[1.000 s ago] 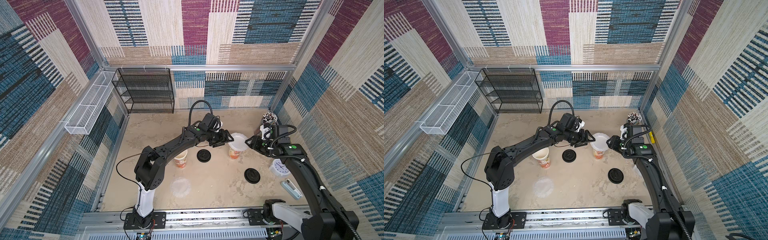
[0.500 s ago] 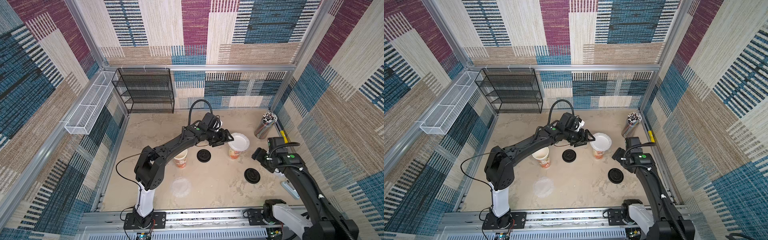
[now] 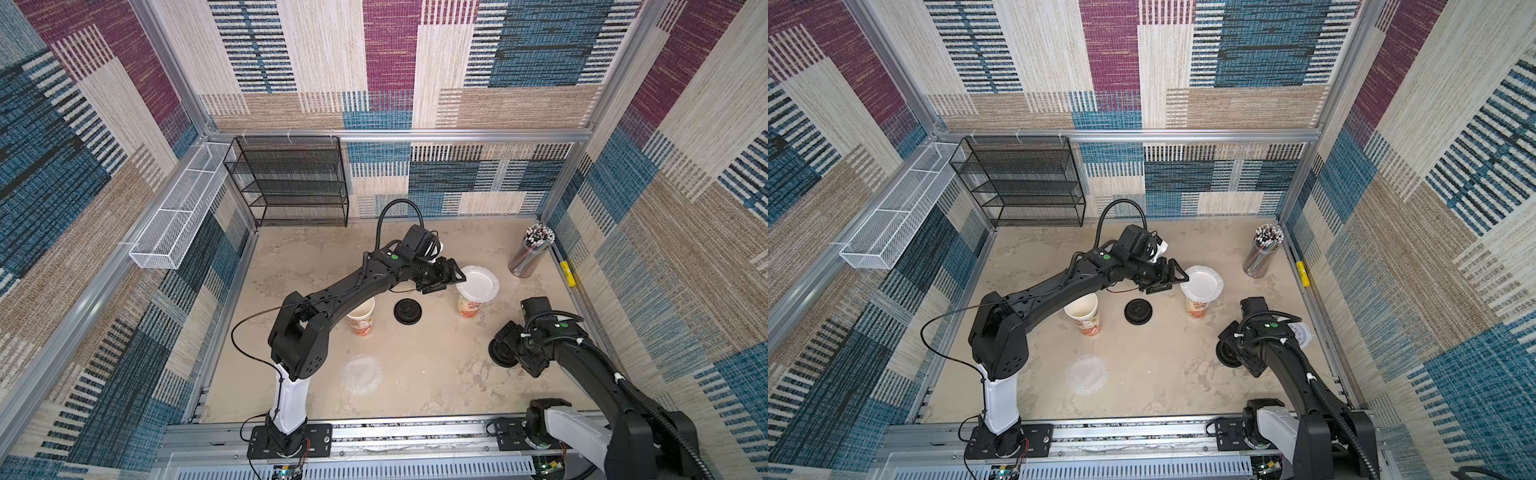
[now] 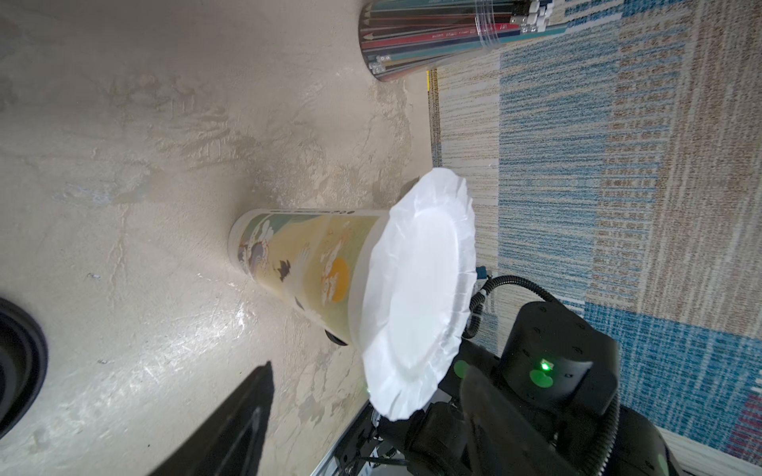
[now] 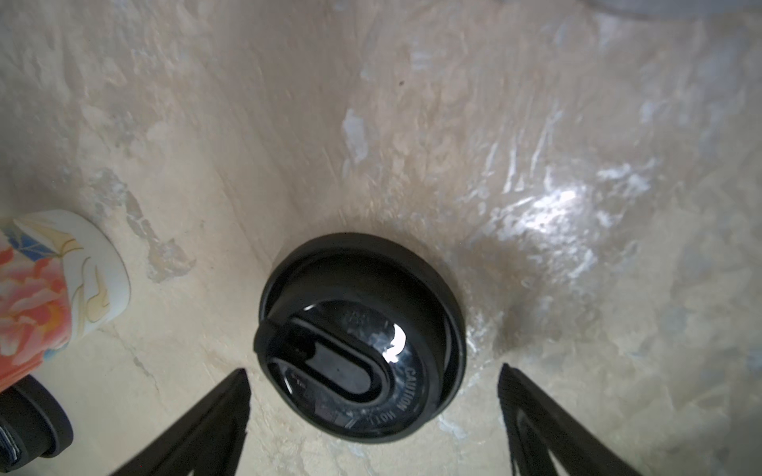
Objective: Put the leak-proof paper on the milk tea cups
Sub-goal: Pick up the cup lid from the center of the board.
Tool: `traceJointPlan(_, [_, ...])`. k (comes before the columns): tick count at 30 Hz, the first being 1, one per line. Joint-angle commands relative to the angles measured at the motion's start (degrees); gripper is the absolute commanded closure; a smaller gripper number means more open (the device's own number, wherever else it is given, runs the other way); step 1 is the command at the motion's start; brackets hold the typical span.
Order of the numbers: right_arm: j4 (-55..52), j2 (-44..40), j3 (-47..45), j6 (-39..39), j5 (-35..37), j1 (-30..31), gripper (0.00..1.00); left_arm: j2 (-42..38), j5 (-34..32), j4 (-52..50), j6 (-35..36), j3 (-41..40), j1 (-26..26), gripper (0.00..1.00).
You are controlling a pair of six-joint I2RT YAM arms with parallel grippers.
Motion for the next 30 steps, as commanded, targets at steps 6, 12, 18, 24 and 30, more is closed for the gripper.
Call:
traceJointPlan(6, [1.35, 3.86, 2.43, 0.69, 0.87, 0.94, 0.1, -0.31, -0.66, -0.27, 1.96, 0.86, 0.24, 0.25])
traceJointPlan(12, [0.37, 6.56, 3.65, 1.6, 2.61, 2.18, 0.1, -0.23, -0.69, -0.23, 1.88, 0.86, 0.24, 0.26])
traceJointPlan(18, [0.03, 9.2, 4.3, 2.25, 3.64, 3.27, 0.12, -0.14, -0.64, -0.18, 1.73, 0.81, 0.42, 0.26])
traceJointPlan(24, [0.39, 11.27, 4.24, 2.6, 4.01, 3.8, 0.14, -0.2, -0.6, -0.27, 1.74, 0.81, 0.61, 0.26])
traceJointPlan(30, [0.99, 13.19, 3.94, 3.0, 4.1, 3.98, 0.14, -0.33, -0.51, -0.24, 1.9, 0.86, 0.8, 0.26])
